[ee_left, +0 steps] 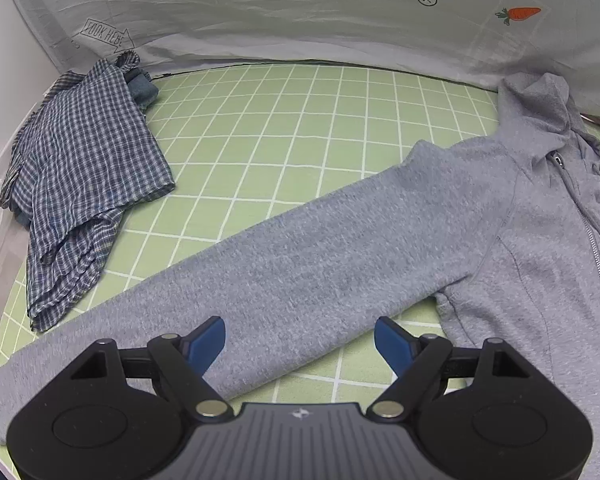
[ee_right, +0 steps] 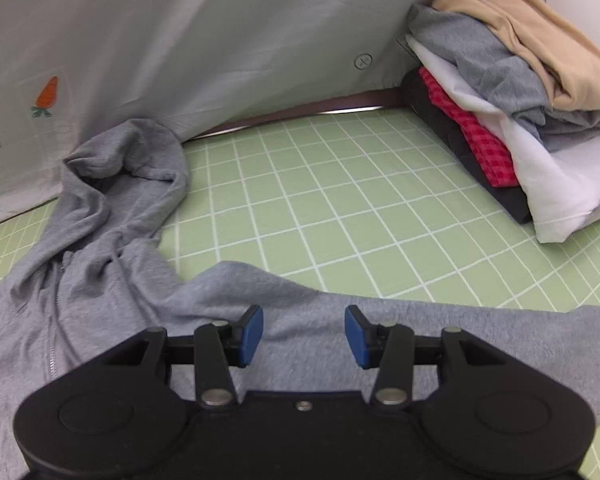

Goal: Fold clothes

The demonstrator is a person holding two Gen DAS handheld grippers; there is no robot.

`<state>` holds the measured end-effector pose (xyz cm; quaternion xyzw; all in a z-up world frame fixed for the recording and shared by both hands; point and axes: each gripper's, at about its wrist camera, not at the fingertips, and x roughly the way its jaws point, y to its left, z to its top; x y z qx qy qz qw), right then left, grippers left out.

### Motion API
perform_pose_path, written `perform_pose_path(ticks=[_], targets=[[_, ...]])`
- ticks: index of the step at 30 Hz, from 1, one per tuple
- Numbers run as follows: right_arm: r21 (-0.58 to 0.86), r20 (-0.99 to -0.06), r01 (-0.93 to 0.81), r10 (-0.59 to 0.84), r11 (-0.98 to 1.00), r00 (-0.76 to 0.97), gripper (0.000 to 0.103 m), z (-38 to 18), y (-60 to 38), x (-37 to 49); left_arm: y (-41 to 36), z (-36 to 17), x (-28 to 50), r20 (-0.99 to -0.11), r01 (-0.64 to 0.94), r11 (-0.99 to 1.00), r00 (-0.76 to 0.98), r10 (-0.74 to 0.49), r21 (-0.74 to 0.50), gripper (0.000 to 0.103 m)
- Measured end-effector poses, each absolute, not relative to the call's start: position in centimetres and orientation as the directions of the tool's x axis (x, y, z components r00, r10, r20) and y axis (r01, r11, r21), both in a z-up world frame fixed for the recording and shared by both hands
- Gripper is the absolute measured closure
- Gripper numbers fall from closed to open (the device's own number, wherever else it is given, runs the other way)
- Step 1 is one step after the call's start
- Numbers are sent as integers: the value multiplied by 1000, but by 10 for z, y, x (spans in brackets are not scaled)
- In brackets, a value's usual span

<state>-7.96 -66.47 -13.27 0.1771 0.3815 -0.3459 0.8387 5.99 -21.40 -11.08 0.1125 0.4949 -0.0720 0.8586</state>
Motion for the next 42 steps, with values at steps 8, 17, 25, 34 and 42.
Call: perform_pose_path(ticks=[8, 17, 25, 34, 42], targets=[[4, -797, 604, -363, 797, 483, 28, -160, -688, -61, -227, -112, 70, -879, 233, 963, 477, 9, 136, 21], [-46, -761, 552, -387, 832, 520, 98, -158, -699, -78, -249, -113, 80, -889, 270, 954, 457, -11, 127, 21], [-94, -759, 717, -516, 691, 398, 93, -157, -716, -81, -249, -111, 80, -883, 283, 951, 468, -26, 123, 21], [-35, -754, 747, -509, 664, 416, 19, -136, -657, -89, -227, -105, 79, -867, 215, 973, 497, -34, 85, 21], [127, -769, 697, -374, 706, 519, 0, -117, -556, -115, -189, -87, 53, -826, 162, 987, 559, -78, 17, 21]])
